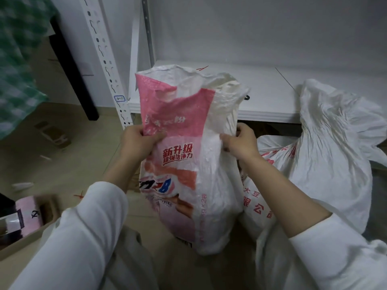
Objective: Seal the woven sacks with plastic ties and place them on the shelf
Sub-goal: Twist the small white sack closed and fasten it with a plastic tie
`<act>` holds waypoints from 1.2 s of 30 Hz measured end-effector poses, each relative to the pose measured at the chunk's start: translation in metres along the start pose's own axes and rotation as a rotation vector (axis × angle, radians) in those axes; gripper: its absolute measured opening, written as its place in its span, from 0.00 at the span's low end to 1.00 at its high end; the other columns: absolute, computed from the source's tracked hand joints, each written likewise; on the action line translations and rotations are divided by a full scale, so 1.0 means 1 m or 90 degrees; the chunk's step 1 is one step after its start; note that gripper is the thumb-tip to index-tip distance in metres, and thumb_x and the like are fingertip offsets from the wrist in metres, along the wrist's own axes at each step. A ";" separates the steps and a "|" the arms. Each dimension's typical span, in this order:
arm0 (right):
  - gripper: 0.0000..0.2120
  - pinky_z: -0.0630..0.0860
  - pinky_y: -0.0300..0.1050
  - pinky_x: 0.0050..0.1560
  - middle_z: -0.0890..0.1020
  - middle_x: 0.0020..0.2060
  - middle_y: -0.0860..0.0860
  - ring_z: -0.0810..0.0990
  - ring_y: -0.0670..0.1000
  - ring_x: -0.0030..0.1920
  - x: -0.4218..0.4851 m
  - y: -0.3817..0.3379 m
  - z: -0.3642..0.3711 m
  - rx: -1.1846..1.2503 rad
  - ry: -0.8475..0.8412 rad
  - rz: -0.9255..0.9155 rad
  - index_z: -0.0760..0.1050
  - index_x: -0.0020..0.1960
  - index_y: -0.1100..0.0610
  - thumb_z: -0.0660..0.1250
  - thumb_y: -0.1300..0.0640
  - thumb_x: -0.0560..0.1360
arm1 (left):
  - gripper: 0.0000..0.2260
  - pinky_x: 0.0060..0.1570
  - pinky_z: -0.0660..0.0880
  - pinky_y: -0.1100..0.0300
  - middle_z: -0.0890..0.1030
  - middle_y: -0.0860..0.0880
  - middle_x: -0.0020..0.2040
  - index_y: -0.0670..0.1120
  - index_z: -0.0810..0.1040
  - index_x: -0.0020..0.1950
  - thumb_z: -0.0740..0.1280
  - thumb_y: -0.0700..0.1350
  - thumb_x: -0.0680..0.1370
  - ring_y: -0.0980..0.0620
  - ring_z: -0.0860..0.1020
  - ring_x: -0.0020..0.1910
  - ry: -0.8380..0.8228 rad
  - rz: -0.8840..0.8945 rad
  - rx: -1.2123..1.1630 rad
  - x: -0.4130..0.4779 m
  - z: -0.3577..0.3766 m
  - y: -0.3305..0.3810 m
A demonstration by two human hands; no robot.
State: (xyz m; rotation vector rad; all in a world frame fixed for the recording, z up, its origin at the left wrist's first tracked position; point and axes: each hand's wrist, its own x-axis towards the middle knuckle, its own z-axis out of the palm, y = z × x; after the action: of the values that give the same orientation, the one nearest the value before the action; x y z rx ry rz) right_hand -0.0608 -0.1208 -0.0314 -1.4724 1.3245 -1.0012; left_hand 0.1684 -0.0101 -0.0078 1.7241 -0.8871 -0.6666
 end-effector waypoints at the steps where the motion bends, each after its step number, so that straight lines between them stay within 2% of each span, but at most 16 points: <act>1: 0.13 0.81 0.56 0.49 0.82 0.44 0.51 0.82 0.53 0.45 0.004 0.000 -0.003 -0.002 0.032 0.019 0.78 0.52 0.57 0.70 0.55 0.69 | 0.06 0.43 0.82 0.44 0.84 0.42 0.40 0.45 0.80 0.39 0.75 0.45 0.72 0.42 0.84 0.39 0.011 0.003 0.004 0.000 0.000 -0.002; 3: 0.10 0.79 0.51 0.40 0.79 0.36 0.52 0.78 0.52 0.39 0.013 -0.002 -0.010 0.004 0.073 0.049 0.78 0.44 0.64 0.68 0.57 0.70 | 0.06 0.45 0.82 0.44 0.85 0.44 0.41 0.47 0.81 0.40 0.75 0.47 0.72 0.44 0.84 0.39 0.029 -0.002 0.006 0.001 -0.003 -0.005; 4: 0.09 0.73 0.49 0.36 0.76 0.33 0.53 0.75 0.52 0.36 0.018 -0.001 -0.013 0.023 0.083 0.064 0.76 0.38 0.65 0.67 0.58 0.71 | 0.06 0.46 0.82 0.45 0.85 0.45 0.42 0.48 0.81 0.40 0.75 0.48 0.72 0.45 0.84 0.40 0.037 -0.009 0.001 0.002 -0.005 -0.007; 6: 0.13 0.66 0.47 0.36 0.72 0.31 0.53 0.70 0.52 0.35 0.022 0.000 -0.017 0.071 0.103 0.080 0.70 0.30 0.58 0.67 0.58 0.72 | 0.06 0.47 0.81 0.45 0.85 0.47 0.42 0.50 0.81 0.40 0.76 0.50 0.71 0.46 0.84 0.41 0.050 -0.018 -0.008 0.004 -0.007 -0.010; 8: 0.13 0.66 0.47 0.38 0.71 0.31 0.53 0.70 0.52 0.36 0.021 0.000 -0.016 0.085 0.107 0.070 0.68 0.30 0.54 0.66 0.55 0.71 | 0.06 0.48 0.81 0.45 0.85 0.46 0.42 0.50 0.81 0.41 0.76 0.50 0.71 0.46 0.84 0.41 0.051 -0.027 -0.027 0.002 -0.004 -0.010; 10: 0.09 0.69 0.47 0.39 0.72 0.33 0.54 0.71 0.52 0.36 0.015 -0.003 -0.013 0.091 0.069 0.059 0.71 0.34 0.55 0.66 0.54 0.71 | 0.07 0.46 0.82 0.46 0.85 0.46 0.42 0.47 0.81 0.44 0.74 0.50 0.73 0.46 0.84 0.40 0.043 -0.035 -0.034 0.000 0.001 -0.010; 13: 0.04 0.78 0.49 0.44 0.81 0.37 0.55 0.78 0.53 0.39 -0.001 -0.014 -0.007 0.133 -0.047 0.063 0.79 0.39 0.58 0.65 0.61 0.71 | 0.06 0.42 0.82 0.50 0.84 0.46 0.40 0.46 0.80 0.46 0.71 0.48 0.76 0.47 0.84 0.37 0.049 -0.054 -0.077 -0.005 0.010 -0.006; 15: 0.14 0.78 0.51 0.49 0.83 0.41 0.52 0.80 0.50 0.41 -0.013 -0.023 -0.004 0.167 -0.168 0.061 0.82 0.49 0.57 0.65 0.63 0.66 | 0.07 0.34 0.80 0.56 0.81 0.46 0.34 0.44 0.78 0.44 0.70 0.47 0.76 0.50 0.81 0.30 0.056 -0.064 -0.112 -0.006 0.013 -0.003; 17: 0.23 0.78 0.49 0.53 0.83 0.50 0.50 0.81 0.49 0.50 -0.023 -0.029 -0.003 0.138 -0.294 0.027 0.79 0.60 0.54 0.67 0.59 0.64 | 0.08 0.23 0.71 0.64 0.75 0.50 0.26 0.44 0.75 0.40 0.70 0.45 0.77 0.56 0.73 0.21 0.044 -0.073 -0.136 -0.010 0.016 0.002; 20: 0.32 0.79 0.42 0.56 0.81 0.57 0.46 0.81 0.44 0.56 -0.031 -0.027 0.000 0.049 -0.376 -0.013 0.72 0.65 0.51 0.79 0.54 0.64 | 0.13 0.23 0.66 0.66 0.71 0.52 0.23 0.46 0.72 0.34 0.69 0.45 0.77 0.58 0.67 0.19 -0.018 -0.085 -0.181 -0.022 0.024 0.009; 22: 0.30 0.78 0.44 0.57 0.82 0.57 0.47 0.81 0.45 0.56 -0.033 -0.020 0.006 0.029 -0.331 -0.015 0.73 0.63 0.50 0.80 0.57 0.64 | 0.16 0.23 0.66 0.65 0.70 0.52 0.22 0.46 0.71 0.32 0.68 0.46 0.78 0.57 0.66 0.19 -0.080 -0.074 -0.182 -0.032 0.032 0.011; 24: 0.28 0.77 0.49 0.60 0.81 0.58 0.49 0.80 0.48 0.57 -0.029 -0.013 0.011 0.014 -0.227 -0.013 0.73 0.62 0.50 0.79 0.56 0.66 | 0.16 0.22 0.66 0.65 0.71 0.50 0.23 0.45 0.72 0.32 0.67 0.47 0.78 0.56 0.67 0.19 -0.132 -0.063 -0.167 -0.041 0.039 0.013; 26: 0.25 0.76 0.51 0.60 0.80 0.58 0.50 0.79 0.51 0.57 -0.025 -0.011 0.013 0.024 -0.172 0.003 0.73 0.63 0.52 0.77 0.56 0.69 | 0.15 0.24 0.67 0.64 0.73 0.48 0.26 0.45 0.73 0.35 0.66 0.49 0.79 0.55 0.69 0.20 -0.169 -0.063 -0.143 -0.044 0.042 0.014; 31: 0.12 0.75 0.38 0.44 0.79 0.44 0.44 0.78 0.45 0.45 -0.021 -0.016 0.010 0.091 -0.141 -0.017 0.73 0.51 0.49 0.72 0.61 0.73 | 0.07 0.29 0.72 0.62 0.81 0.49 0.36 0.45 0.78 0.46 0.70 0.48 0.76 0.55 0.76 0.27 -0.321 -0.034 -0.016 -0.040 0.033 0.018; 34: 0.12 0.77 0.41 0.48 0.81 0.47 0.47 0.80 0.47 0.48 -0.023 -0.015 0.010 0.104 -0.142 -0.026 0.74 0.49 0.48 0.72 0.61 0.73 | 0.08 0.25 0.71 0.66 0.80 0.53 0.34 0.45 0.76 0.44 0.74 0.42 0.72 0.60 0.76 0.25 -0.353 0.039 0.050 -0.040 0.032 0.018; 36: 0.12 0.78 0.45 0.52 0.81 0.49 0.49 0.81 0.50 0.51 -0.025 -0.015 0.012 0.109 -0.166 -0.038 0.74 0.50 0.47 0.72 0.61 0.73 | 0.11 0.27 0.73 0.66 0.81 0.53 0.38 0.46 0.77 0.46 0.77 0.44 0.69 0.60 0.79 0.31 -0.343 0.080 0.117 -0.036 0.031 0.015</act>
State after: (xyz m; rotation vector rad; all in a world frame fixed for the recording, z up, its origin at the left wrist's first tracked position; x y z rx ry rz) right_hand -0.0476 -0.0942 -0.0204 -1.4614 0.9910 -0.9020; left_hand 0.1203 0.0001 -0.0026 1.6534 -1.4538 -1.0140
